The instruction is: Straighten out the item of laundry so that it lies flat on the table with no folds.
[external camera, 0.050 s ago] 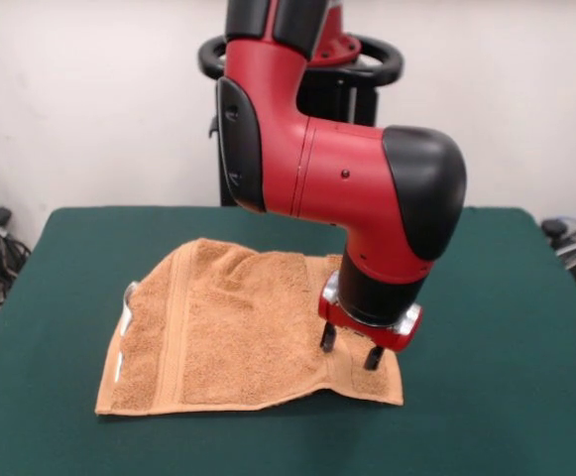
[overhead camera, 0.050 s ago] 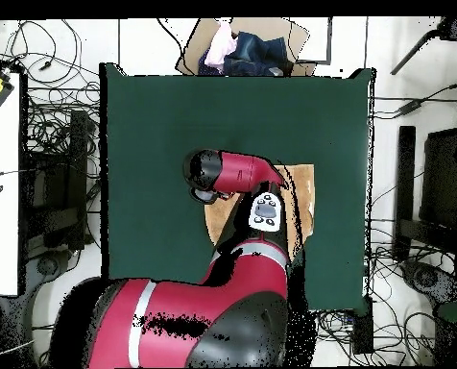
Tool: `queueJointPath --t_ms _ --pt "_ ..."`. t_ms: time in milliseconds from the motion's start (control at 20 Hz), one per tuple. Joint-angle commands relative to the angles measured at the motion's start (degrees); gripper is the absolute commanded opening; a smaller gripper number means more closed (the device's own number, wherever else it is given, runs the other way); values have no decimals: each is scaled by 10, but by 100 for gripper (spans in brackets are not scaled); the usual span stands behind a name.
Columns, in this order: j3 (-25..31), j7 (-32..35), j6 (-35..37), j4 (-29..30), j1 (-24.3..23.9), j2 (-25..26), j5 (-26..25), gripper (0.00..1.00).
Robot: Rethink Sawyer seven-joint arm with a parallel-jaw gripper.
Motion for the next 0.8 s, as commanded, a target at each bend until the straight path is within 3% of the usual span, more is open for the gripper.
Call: queueJointPath --t_ms 50,800 --pt "10 124 -96 -21 -7 83 11 100" --pt "10 121 -98 -22 -7 84 10 100"
